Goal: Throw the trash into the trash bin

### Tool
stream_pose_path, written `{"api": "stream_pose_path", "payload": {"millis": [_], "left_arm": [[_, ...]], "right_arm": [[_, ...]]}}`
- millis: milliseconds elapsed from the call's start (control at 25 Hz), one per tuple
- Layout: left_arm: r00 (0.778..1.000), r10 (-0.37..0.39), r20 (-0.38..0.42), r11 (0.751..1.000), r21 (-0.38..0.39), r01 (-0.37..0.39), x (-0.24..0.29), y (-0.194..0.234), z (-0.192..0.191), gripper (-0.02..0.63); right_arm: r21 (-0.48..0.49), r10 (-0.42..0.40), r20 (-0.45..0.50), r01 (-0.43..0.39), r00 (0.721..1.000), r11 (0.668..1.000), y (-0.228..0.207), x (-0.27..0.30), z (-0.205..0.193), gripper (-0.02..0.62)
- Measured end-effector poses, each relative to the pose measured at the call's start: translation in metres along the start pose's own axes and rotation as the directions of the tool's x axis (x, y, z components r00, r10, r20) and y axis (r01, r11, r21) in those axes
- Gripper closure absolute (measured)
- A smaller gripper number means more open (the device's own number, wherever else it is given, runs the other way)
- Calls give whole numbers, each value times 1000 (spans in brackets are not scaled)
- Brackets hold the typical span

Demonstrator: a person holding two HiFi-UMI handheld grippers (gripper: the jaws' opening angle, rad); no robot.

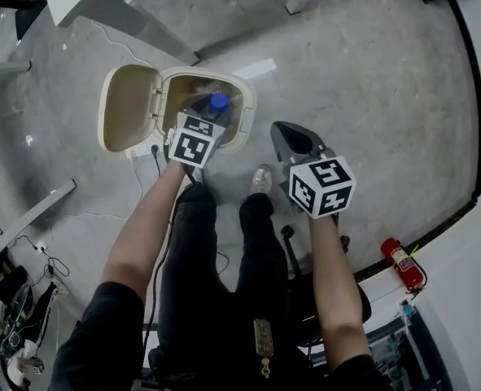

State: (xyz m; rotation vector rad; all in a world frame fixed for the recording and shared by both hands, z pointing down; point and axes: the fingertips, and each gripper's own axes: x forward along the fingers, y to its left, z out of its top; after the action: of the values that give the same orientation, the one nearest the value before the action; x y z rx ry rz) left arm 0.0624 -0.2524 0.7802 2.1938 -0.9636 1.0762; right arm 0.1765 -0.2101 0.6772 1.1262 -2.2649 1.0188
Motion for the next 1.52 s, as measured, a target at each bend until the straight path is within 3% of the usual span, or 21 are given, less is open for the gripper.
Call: {"api": "stream_pose_path", "payload": {"millis": [280,440,600,720,920,1040,1280,1440,1520], "left_arm": [[990,-19,-140,1000,-8,18,46,2,-38,398],[991,-8,-134,1000,-28,4,43,2,-35,299],[997,14,-80,999,-35,-17,18,5,-15,295],[999,37,-9,998,-47,-37,-12,12,5,337],[988,101,115,994,-60,-95,-72,31,33,524],[979,129,160,990,-71,-118,-109,41,47,593],[933,195,301,979,-113,-168,-195,72,85,598],[886,312,344,946,-201,-255,-247,121,87,598],[877,345,334,929,-251,-270,-261,142,78,598]], "right_arm": [[6,-27,-29,28,999,1000,-18,-12,-22,592],[7,-22,-34,22,999,1000,-17,-11,-23,592],[0,-2,-20,2,1000,1000,-6,-7,-11,592],[-12,14,-7,-15,1000,1000,7,4,3,592],[-36,53,27,-52,998,998,36,20,33,594],[-57,86,50,-83,995,995,59,26,52,592],[-126,169,81,-159,982,979,115,47,91,592],[-165,207,71,-193,976,967,144,59,101,592],[-168,214,63,-201,975,965,152,64,101,592]]}}
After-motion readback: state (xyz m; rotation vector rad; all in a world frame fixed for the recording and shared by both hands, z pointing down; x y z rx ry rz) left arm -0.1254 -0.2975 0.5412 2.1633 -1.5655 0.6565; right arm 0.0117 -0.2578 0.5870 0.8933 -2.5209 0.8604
